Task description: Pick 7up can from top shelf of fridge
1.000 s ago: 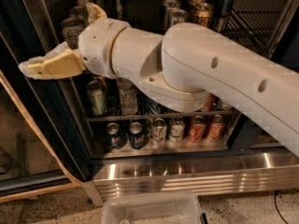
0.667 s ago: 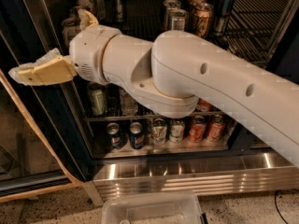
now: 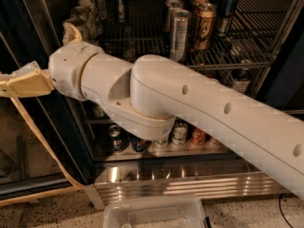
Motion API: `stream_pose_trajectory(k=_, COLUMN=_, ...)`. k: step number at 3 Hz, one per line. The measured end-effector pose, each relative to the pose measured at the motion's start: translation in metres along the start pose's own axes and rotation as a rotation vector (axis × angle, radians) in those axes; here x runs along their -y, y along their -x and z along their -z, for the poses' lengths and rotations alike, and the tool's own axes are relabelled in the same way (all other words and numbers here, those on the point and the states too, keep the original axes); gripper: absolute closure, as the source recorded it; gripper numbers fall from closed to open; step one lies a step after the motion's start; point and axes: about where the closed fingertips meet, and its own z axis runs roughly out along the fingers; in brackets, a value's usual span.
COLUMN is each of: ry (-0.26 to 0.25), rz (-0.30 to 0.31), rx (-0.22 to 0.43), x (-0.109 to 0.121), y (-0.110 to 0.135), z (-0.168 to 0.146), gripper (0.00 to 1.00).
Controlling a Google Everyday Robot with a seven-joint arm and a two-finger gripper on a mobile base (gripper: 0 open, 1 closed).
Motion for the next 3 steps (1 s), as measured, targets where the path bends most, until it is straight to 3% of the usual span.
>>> stream_pose_trajectory(k=1, ry=-0.022, rz=-0.04, rx=0.033, x=-0.016, y=-0.004, z=-0.011, gripper=0.0)
stream_pose_trajectory(k=3, ry=-0.116, rz=-0.086, rx=-0.027, x=-0.062, y=-0.003, z=-0.014, gripper=0.0)
